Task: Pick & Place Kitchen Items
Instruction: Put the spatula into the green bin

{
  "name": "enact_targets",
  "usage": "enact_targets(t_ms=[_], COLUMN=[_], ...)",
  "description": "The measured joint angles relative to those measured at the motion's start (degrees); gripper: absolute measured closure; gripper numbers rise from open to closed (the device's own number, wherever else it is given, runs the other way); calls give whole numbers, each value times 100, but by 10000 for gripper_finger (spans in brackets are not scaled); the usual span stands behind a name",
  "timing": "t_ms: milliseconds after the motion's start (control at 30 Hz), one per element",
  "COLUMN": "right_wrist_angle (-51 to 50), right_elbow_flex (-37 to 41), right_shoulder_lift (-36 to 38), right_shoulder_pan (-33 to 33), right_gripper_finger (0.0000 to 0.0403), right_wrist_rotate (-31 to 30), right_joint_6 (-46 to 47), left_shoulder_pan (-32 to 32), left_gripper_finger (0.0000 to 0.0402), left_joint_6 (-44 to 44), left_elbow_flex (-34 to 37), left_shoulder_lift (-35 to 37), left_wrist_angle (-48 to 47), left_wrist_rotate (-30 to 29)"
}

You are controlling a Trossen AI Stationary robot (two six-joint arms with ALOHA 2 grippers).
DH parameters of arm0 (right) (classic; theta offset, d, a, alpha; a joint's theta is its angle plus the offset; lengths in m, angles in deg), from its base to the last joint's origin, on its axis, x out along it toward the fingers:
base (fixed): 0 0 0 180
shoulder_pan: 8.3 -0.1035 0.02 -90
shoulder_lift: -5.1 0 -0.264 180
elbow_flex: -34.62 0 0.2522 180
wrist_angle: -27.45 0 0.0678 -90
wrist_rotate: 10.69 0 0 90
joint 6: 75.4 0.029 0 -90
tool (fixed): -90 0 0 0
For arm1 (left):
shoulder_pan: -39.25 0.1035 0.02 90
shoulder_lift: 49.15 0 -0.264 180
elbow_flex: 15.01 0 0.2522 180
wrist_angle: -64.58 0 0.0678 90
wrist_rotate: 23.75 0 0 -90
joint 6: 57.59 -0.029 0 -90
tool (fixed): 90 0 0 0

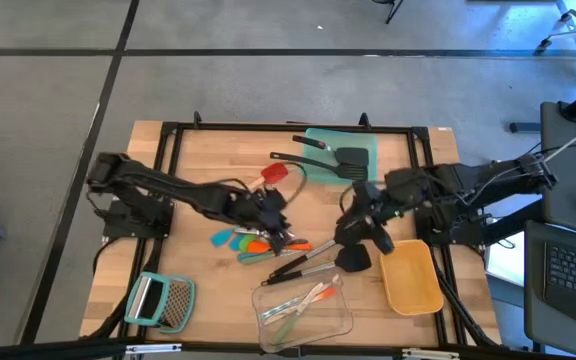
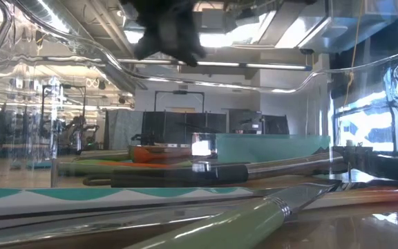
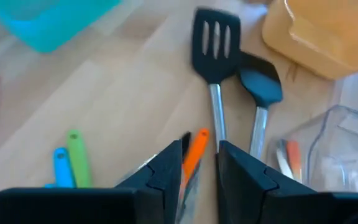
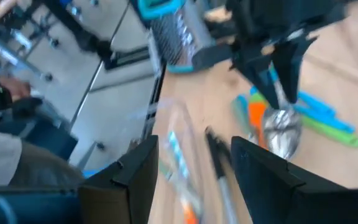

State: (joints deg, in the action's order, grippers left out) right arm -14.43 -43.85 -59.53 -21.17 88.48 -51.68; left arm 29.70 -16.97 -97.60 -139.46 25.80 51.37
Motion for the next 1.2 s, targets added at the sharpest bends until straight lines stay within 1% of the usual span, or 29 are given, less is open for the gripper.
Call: enact_targets(t_ms=[100,267,333,433,500,567,633,767,900,1100,1200], right_wrist_angle=[244,995,1544,2356,2635,2665,2686,2705,2768,2693,2331], right_elbow_flex=[0,109,371,940,1349,1680,1933,2135,2135,2133,2131], right_shoulder_lift=[-59,-265,-333,-383,-393,-395,-395,-393,-391,-391,-389], right_shoulder_pan=[488,1221,1441,1739,1900,1992,2037,1847,1553,1357,1304], right_gripper_finger=[200,200,200,200,200,200,200,200,200,200,200], right_wrist_rotate=[178,1053,1475,1990,2128,2157,2275,2396,2413,2409,2374], right_joint_6=[-61,-131,-34,367,656,1020,1329,1400,1502,1764,1705], left_shoulder_pan=[193,532,644,766,807,832,832,853,951,987,948], left_gripper_finger=[302,302,302,302,302,302,302,302,302,302,302], left_joint_6=[13,-311,-408,-423,-482,-580,-638,-756,-819,-985,-983], left_elbow_flex=[674,1375,1506,1562,1564,1564,1564,1564,1564,1564,1563], left_shoulder_lift=[489,991,1073,1098,1096,1096,1096,1081,973,656,503], left_wrist_angle=[327,794,741,766,782,878,1038,1484,1851,1916,1891], left_wrist_rotate=[128,628,713,783,921,1034,1100,1398,1962,2843,2994])
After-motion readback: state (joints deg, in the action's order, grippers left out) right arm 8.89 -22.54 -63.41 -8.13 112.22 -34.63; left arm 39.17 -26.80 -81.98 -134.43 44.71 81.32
